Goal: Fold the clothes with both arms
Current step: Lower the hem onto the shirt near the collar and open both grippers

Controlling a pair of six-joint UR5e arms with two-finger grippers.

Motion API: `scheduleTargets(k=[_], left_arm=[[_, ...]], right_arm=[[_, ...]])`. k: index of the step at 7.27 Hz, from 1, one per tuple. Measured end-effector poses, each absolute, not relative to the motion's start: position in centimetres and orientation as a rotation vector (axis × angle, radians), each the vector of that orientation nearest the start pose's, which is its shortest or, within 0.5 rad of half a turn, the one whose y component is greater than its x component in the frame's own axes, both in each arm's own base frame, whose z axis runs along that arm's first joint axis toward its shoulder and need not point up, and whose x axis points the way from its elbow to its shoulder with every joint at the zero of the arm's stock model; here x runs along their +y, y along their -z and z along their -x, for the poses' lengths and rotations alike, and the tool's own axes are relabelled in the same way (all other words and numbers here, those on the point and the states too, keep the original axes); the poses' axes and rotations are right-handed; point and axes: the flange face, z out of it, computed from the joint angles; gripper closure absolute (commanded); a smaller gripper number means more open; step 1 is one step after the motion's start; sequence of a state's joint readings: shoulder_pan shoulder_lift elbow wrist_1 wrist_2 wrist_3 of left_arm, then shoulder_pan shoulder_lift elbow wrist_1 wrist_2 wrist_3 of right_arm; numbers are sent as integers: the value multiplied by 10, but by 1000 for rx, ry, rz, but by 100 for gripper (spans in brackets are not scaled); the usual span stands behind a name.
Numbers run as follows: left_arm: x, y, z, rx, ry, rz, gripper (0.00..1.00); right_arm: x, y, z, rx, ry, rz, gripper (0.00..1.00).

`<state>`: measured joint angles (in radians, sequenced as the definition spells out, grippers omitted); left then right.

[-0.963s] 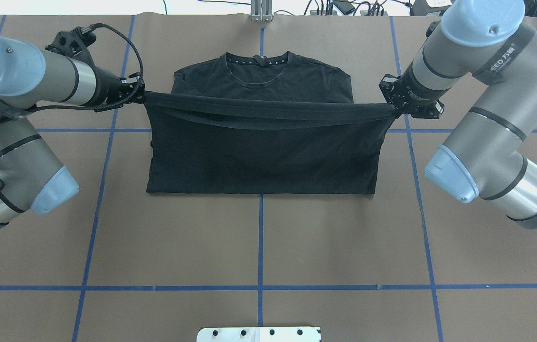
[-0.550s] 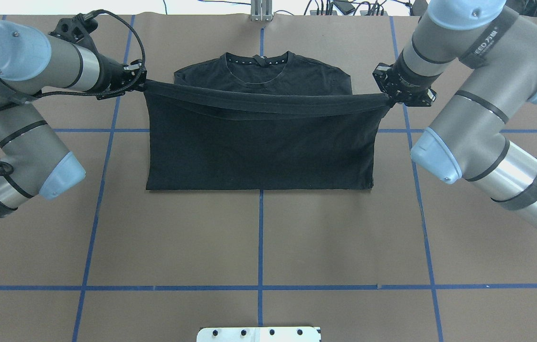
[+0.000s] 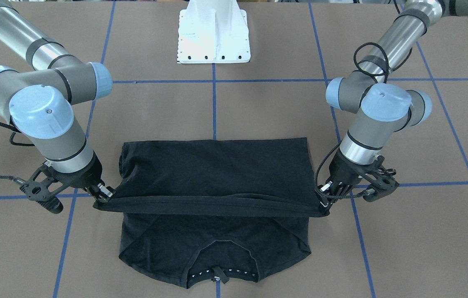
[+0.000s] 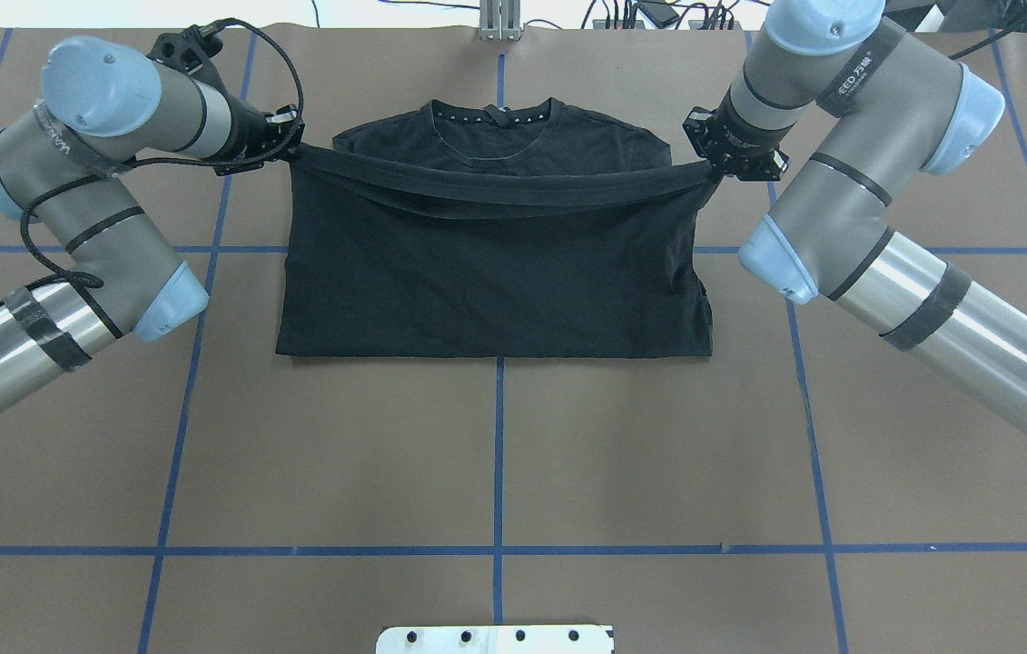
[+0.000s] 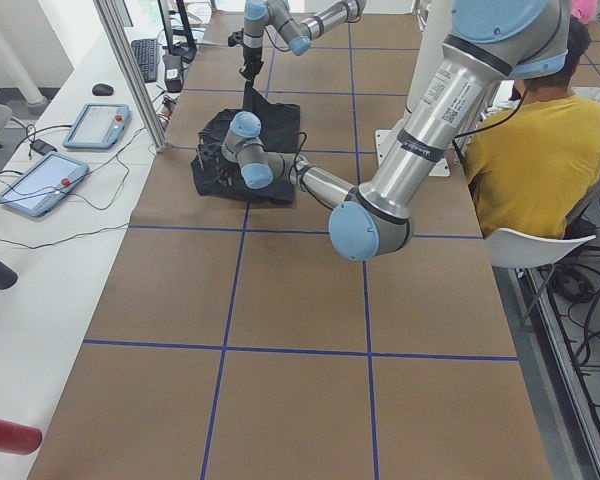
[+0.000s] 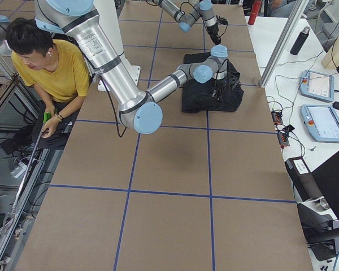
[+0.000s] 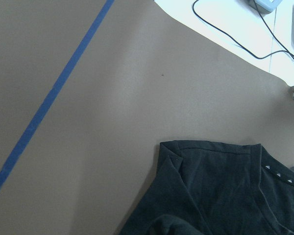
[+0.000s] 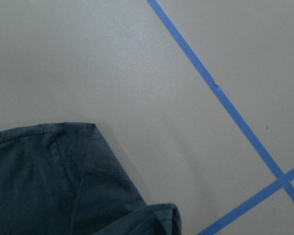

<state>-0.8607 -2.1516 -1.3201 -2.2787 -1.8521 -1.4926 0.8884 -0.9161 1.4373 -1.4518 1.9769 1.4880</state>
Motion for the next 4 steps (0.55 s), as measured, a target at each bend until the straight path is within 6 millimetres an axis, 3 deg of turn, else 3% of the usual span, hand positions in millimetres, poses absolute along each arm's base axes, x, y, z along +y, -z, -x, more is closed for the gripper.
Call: scheduleTargets(k=[4], left_arm=[[-641,-371,-411,1019,585,-266,77]], right_arm=[[-664,-326,421,-749,-634,55,100]])
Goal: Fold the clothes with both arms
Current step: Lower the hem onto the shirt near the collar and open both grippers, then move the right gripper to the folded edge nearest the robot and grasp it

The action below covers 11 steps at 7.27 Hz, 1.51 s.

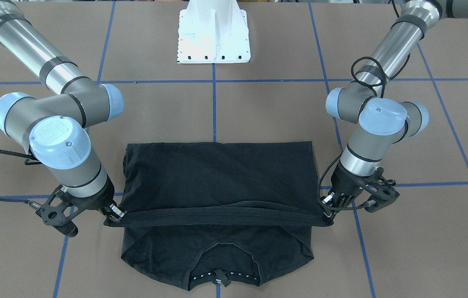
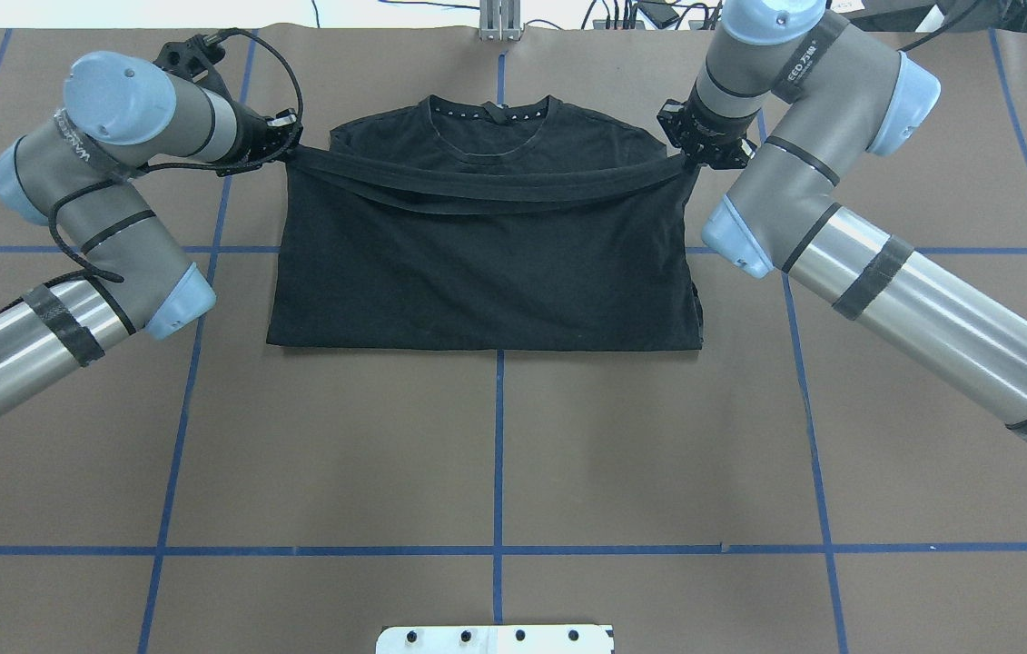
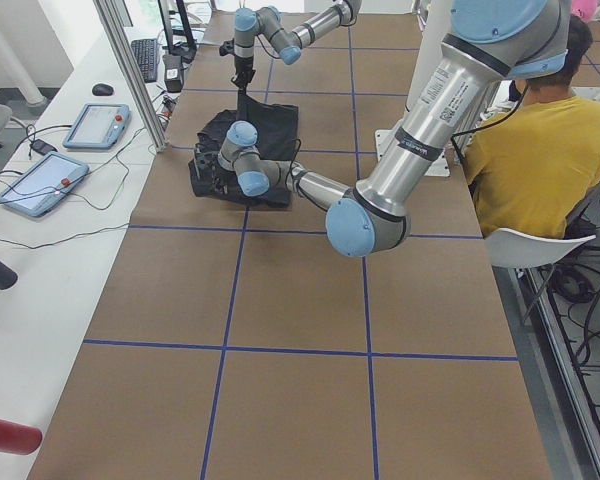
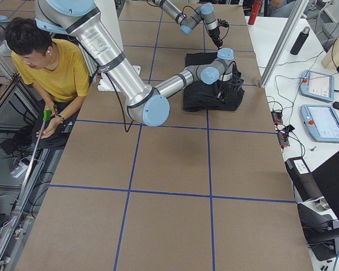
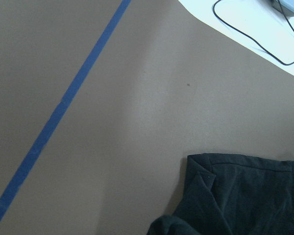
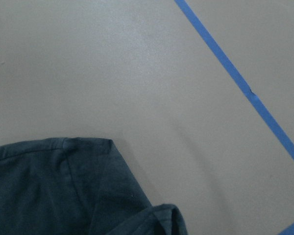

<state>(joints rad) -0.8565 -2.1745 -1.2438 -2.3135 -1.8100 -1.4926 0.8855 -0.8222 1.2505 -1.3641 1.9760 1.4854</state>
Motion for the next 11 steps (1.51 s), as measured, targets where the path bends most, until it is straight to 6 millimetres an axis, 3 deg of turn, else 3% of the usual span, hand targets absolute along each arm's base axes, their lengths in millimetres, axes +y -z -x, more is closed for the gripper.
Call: scheduleTargets(k=[2,3,4,5,6,9,10,11], left_arm=[[-642,-372,-412,1018,586,-268,75],[-642,-373,-411,1023,584,-271,69],[-641,-374,-411,1029,583,-274,62],[-641,-374,-411,1032,582,-276,51],[-641,-373,-411,1033,581,-277,43],[-641,-370,-411,1037,580,-279,40],[-641,-368,-411,1039,580,-280,39],[-641,-367,-411,1042,579,-282,39]], right_arm=[[-682,-325,437,-744,-637,58,100],[-689,-325,442,-736,-638,59,100],[-696,-331,447,-737,-638,52,93],[-701,-340,451,-749,-635,41,1],[-705,-346,453,-756,-634,36,0],[-706,-342,453,-777,-640,31,0],[-698,-339,447,-798,-654,32,0],[-678,-342,436,-830,-684,40,0]])
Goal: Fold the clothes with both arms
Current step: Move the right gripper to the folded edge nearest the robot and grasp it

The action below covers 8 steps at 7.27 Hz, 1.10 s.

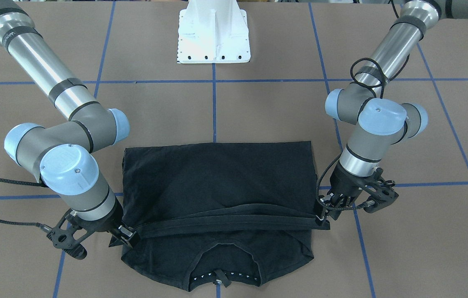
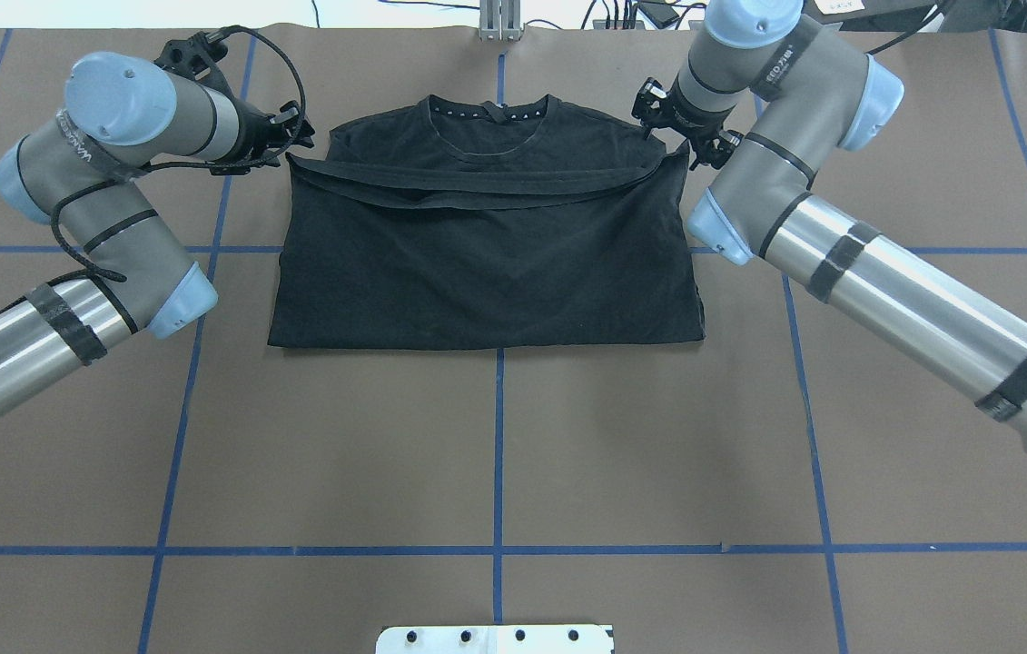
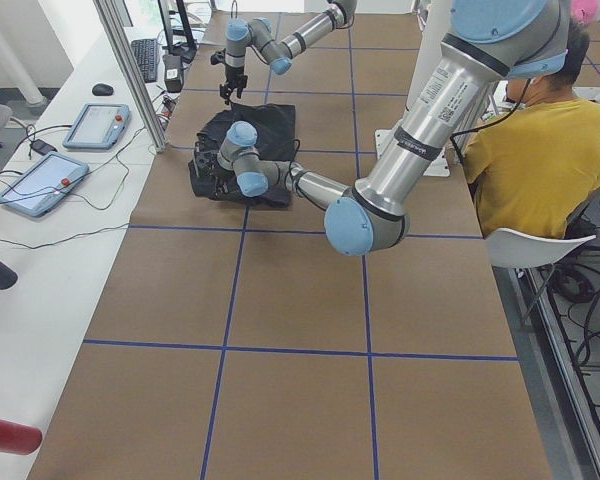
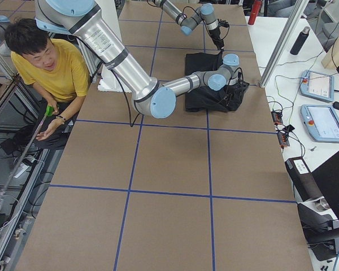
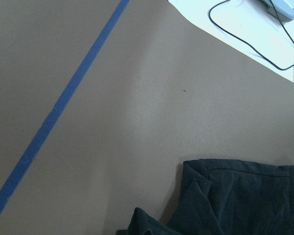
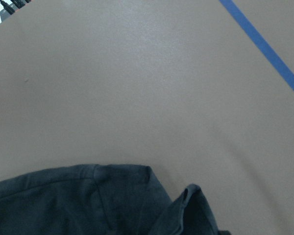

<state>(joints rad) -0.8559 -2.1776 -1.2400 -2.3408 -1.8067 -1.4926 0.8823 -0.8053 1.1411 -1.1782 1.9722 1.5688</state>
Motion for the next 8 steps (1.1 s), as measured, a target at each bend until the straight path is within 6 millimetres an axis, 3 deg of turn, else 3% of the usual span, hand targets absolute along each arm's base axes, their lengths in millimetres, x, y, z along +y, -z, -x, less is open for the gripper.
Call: scheduleTargets(k=[2,4,5,7,8], left_arm=[[-641,-366,-411,1043,578,-285,39],[-641,-365,-410,1042,582,-290,39],[-642,-365,-410,1040,585,-294,39],[-642,-365,-409,1038,588,-298,39],[-643,-366,-409,1036,591,-301,39]], right_arm=[[-595,-355,422,-896,-753,86,1],[-517,-369,431,-909,-776,112,4],[-493,-372,438,-908,-769,106,10],[-470,-381,449,-891,-755,104,14],[-465,-386,452,-882,-752,101,45]])
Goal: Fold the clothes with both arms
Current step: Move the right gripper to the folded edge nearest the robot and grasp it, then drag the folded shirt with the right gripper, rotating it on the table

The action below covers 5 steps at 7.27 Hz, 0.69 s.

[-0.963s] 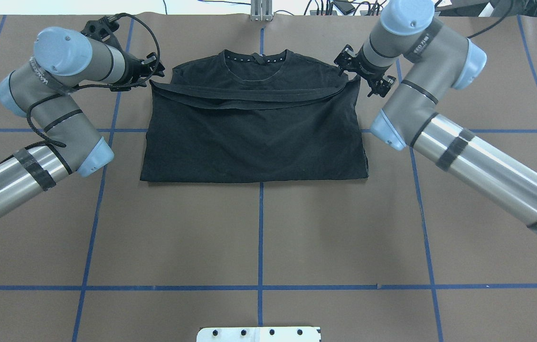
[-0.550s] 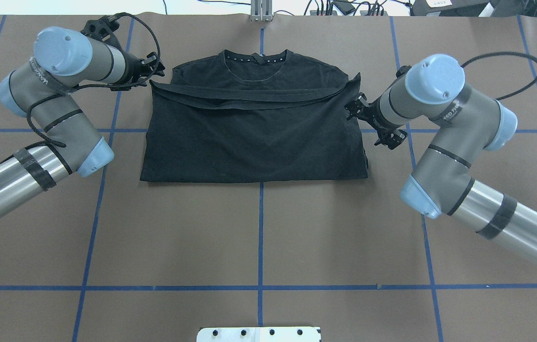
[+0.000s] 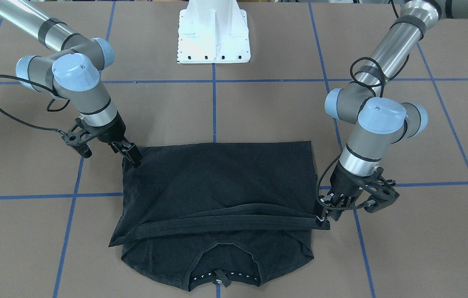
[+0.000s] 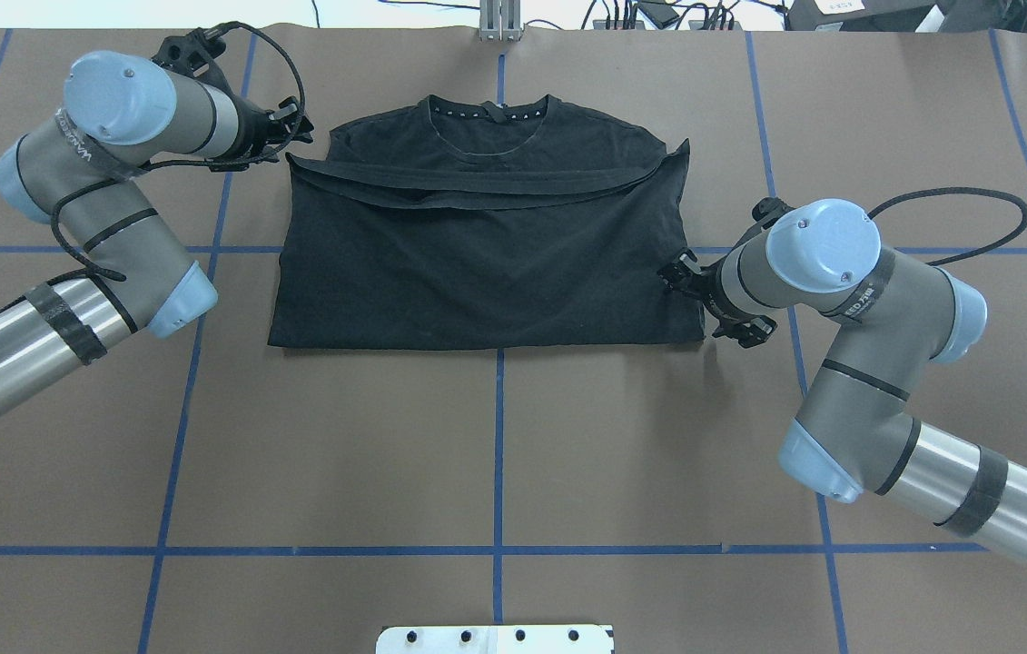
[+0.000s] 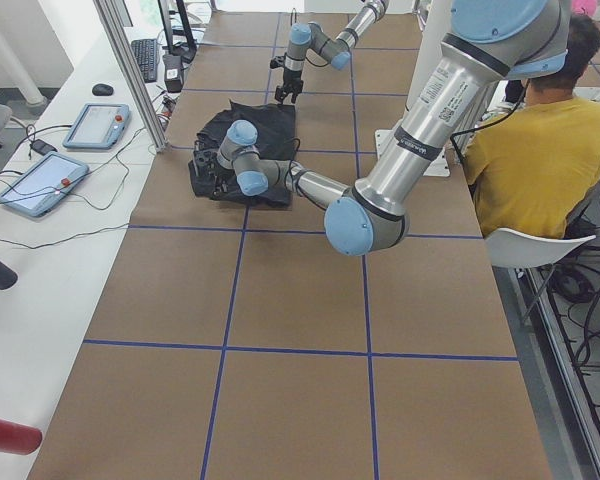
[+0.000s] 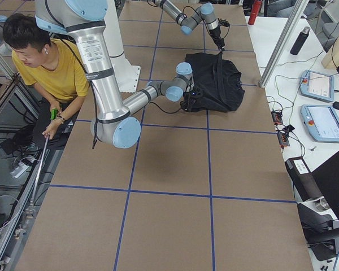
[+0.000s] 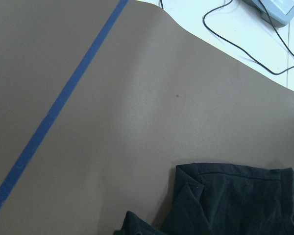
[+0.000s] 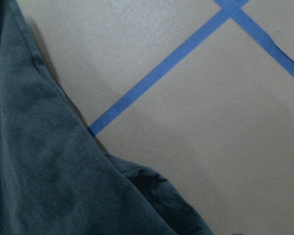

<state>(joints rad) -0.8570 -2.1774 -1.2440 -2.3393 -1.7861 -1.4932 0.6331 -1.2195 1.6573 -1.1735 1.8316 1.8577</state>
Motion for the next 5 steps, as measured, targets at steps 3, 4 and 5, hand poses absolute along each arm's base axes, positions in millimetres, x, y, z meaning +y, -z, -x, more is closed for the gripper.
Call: scheduleTargets(k=[3,4,5], left_arm=[[-643,-366,-408,1032,598,-310,39],[-643,-366,-408,1031,599,-311,39],[-643,-366,-408,1031,599,-312,39]], right_arm=[[-460,-388,455,-877,-747,94,100],[-459,-388,455,-878,-744,95,100],[-457,-388,455,-879,-741,97,100]])
